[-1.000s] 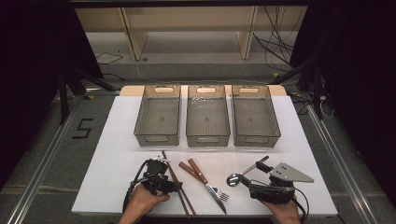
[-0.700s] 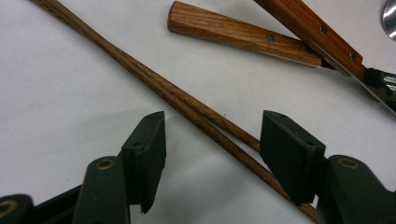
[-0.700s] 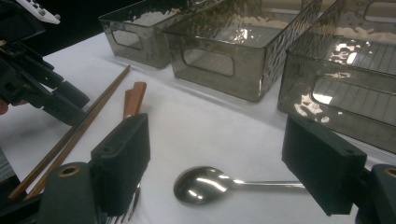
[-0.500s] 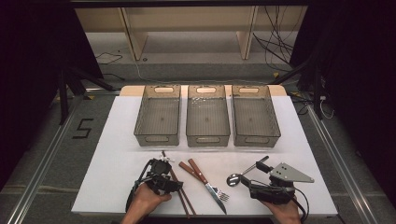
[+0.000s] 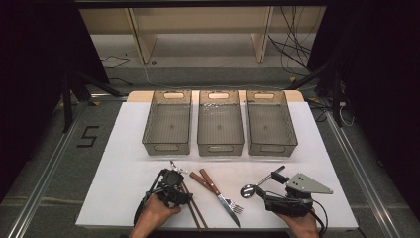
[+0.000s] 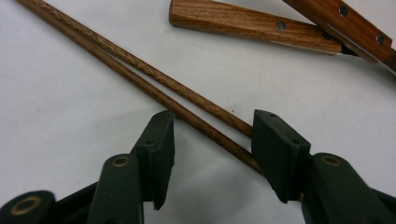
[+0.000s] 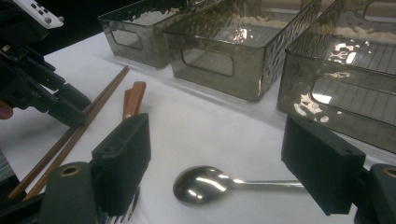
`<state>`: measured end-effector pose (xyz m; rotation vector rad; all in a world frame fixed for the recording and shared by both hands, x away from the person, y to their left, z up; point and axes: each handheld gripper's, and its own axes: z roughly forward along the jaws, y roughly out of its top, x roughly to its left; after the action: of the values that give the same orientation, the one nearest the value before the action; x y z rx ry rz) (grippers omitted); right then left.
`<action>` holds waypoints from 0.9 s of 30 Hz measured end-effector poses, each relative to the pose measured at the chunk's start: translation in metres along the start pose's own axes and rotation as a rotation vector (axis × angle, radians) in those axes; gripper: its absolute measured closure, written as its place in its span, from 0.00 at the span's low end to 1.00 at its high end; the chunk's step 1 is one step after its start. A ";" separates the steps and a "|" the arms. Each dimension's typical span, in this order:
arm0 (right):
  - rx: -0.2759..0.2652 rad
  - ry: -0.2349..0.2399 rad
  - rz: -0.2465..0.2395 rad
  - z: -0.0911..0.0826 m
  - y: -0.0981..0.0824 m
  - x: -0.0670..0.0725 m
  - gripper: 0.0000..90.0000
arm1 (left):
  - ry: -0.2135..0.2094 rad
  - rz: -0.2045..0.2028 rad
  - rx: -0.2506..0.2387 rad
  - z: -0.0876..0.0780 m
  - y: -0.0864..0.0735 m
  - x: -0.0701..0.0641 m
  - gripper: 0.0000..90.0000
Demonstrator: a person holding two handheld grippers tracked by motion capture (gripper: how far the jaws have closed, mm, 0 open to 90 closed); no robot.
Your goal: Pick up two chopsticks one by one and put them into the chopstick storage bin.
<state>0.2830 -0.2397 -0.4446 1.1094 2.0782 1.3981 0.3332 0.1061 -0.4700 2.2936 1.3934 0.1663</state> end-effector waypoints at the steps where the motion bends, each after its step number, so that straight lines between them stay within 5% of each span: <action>1: 0.000 0.000 0.000 0.000 0.000 0.000 0.27 | 0.005 0.006 0.000 0.000 0.000 0.000 0.56; 13: 0.001 -0.002 0.004 -0.001 0.000 -0.001 0.28 | -0.011 0.035 0.070 -0.004 0.004 0.013 0.64; 27: 0.002 -0.003 -0.001 0.000 0.001 0.001 0.28 | 0.057 0.088 0.146 -0.003 0.010 0.007 0.60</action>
<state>0.2831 -0.2388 -0.4442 1.1109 2.0788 1.3935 0.3441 0.1090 -0.4639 2.4904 1.3740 0.1635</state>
